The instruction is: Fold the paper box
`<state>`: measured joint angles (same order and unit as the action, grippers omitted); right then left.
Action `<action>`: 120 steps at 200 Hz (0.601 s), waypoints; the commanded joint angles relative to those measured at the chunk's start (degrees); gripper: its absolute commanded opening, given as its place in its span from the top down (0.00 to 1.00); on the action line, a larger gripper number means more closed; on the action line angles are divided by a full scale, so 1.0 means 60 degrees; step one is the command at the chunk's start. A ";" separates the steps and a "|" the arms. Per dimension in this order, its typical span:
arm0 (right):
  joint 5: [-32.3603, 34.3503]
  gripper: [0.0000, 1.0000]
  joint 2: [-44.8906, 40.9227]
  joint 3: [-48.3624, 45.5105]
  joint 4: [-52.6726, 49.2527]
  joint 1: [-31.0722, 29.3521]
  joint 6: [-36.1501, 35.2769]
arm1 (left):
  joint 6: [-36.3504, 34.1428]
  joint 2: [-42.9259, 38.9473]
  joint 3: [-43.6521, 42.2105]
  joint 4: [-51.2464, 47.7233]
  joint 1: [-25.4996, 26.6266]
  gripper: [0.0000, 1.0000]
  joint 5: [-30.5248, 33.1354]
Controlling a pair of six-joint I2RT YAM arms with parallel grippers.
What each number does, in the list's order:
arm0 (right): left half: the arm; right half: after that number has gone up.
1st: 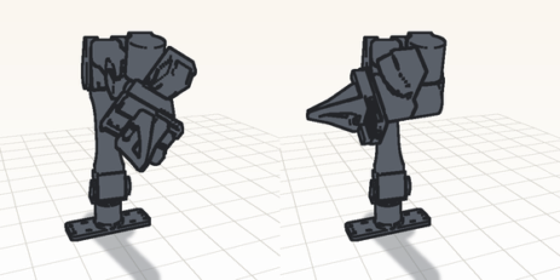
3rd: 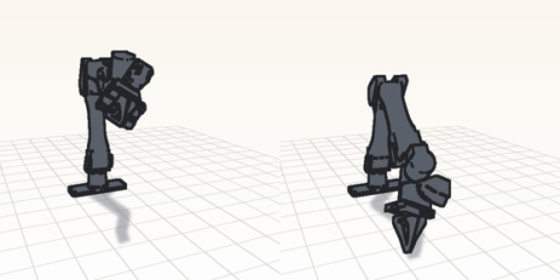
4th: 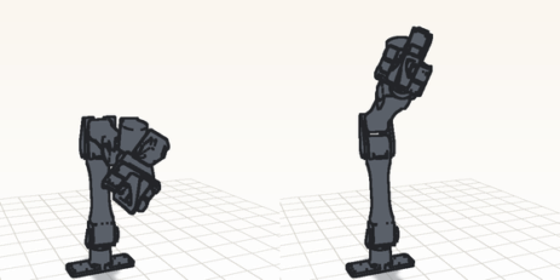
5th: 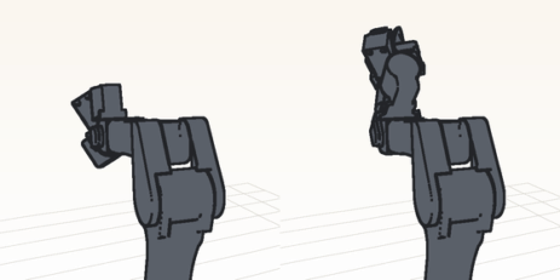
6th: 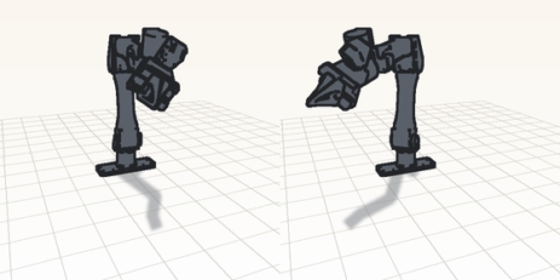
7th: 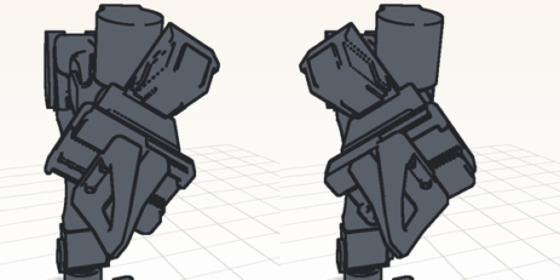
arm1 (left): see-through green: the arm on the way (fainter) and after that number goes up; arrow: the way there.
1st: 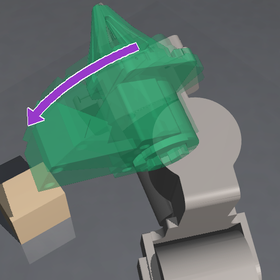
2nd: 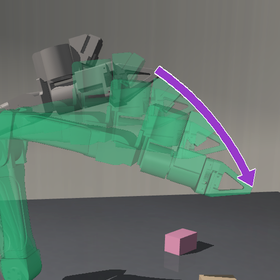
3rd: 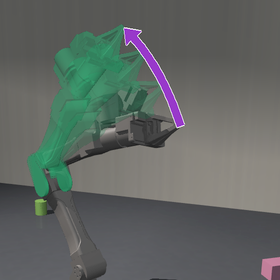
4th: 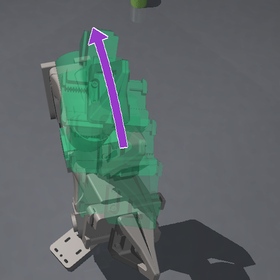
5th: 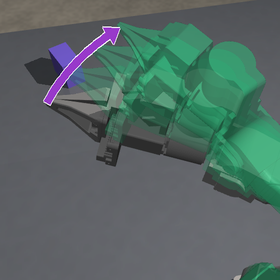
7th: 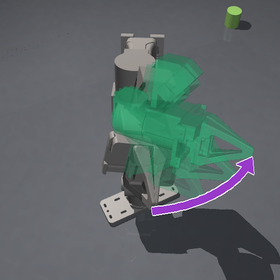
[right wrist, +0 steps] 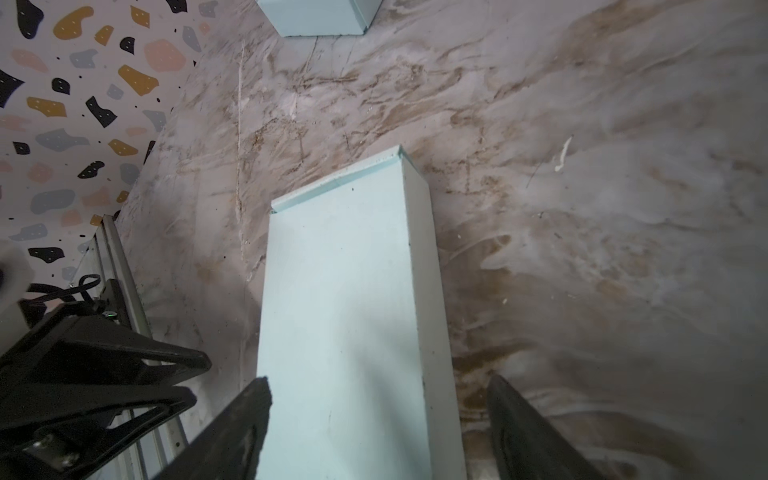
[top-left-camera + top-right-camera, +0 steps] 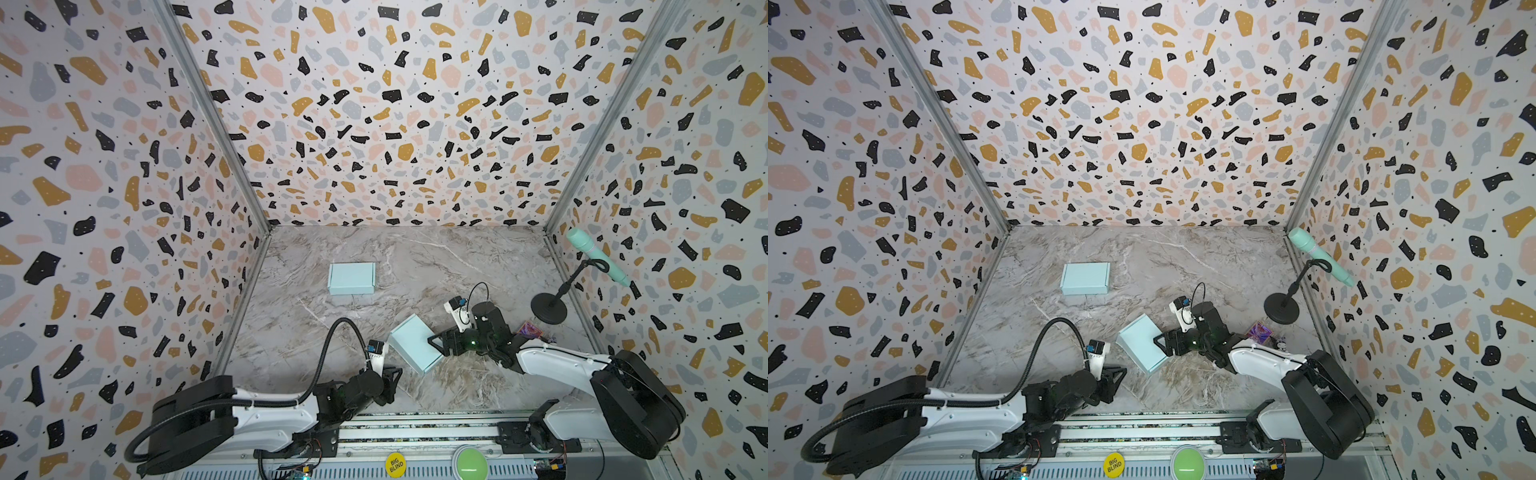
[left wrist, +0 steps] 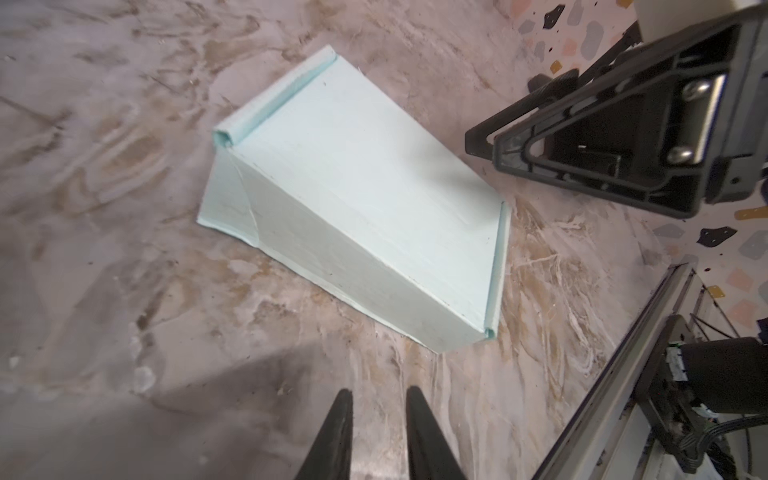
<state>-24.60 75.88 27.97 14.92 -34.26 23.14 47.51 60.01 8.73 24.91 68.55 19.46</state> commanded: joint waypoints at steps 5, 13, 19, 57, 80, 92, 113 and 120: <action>-0.0041 0.17 0.0316 0.0626 -0.0146 0.0086 -0.0276 | -0.0176 -0.1057 -0.0060 -0.1187 -0.0366 0.75 0.0475; -0.0108 0.16 0.0510 0.0773 -0.0067 0.0085 -0.0285 | -0.0238 -0.1303 -0.0074 -0.1279 -0.0519 0.75 0.0406; -0.0157 0.16 0.0661 0.0887 -0.0013 0.0087 -0.0286 | -0.0295 -0.1422 -0.0078 -0.1325 -0.0640 0.75 0.0345; -0.0356 0.14 0.1658 0.1491 0.0359 0.0098 -0.0340 | -0.0842 -0.1474 0.0135 -0.1356 -0.1672 0.82 -0.0233; -0.0744 0.14 0.2231 0.1772 0.0690 0.0093 -0.0254 | -0.1096 -0.0951 0.0141 -0.0857 -0.2452 0.88 -0.0832; -0.0925 0.14 0.2438 0.1853 0.0854 0.0094 -0.0194 | -0.1216 -0.0609 0.0205 -0.0622 -0.2633 0.91 -0.1018; -0.1043 0.14 0.2675 0.1901 0.1091 0.0096 -0.0113 | -0.1447 -0.0110 0.0421 -0.0403 -0.2803 0.93 -0.1189; -0.1090 0.14 0.2743 0.1927 0.1161 0.0090 -0.0113 | -0.1495 0.0027 0.0469 -0.0320 -0.2850 0.94 -0.1215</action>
<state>-28.82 91.85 37.71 19.22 -33.85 22.11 41.41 57.95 9.21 18.74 52.47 14.72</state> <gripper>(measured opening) 0.862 0.070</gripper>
